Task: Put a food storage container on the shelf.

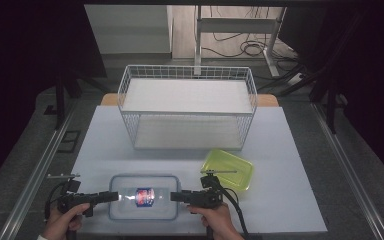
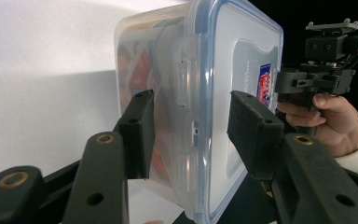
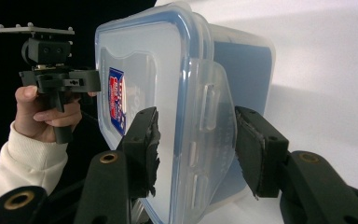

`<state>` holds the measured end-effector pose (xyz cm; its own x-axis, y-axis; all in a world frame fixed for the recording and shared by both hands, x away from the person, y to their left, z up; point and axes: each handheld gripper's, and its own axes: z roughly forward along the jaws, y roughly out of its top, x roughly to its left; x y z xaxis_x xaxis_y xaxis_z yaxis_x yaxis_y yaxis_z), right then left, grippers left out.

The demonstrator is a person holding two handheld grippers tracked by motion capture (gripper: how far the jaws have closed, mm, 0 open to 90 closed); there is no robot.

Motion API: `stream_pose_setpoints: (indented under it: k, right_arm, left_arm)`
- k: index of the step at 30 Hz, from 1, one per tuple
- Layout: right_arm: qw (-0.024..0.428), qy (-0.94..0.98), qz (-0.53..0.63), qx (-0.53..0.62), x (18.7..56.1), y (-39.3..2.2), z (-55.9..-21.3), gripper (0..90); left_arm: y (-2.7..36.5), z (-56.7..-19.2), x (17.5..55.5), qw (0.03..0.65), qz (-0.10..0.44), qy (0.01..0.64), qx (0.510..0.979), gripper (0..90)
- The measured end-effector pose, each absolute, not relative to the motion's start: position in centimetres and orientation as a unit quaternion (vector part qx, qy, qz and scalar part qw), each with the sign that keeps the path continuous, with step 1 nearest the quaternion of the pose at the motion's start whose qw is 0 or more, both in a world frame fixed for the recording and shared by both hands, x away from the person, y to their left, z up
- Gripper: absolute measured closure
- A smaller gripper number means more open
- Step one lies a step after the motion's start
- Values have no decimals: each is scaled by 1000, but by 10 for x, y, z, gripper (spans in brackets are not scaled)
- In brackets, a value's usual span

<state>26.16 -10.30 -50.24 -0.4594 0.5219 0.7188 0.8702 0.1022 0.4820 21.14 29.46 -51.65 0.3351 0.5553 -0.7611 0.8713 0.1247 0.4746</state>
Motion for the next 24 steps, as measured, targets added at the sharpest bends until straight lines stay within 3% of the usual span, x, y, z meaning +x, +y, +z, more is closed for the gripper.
stream_pose_setpoints:
  k: [24]
  right_arm:
    - [163, -719, -484, -471, 269, -130, -463, 527]
  left_arm:
    - [271, -481, 227, 522, -143, 531, 652, 523]
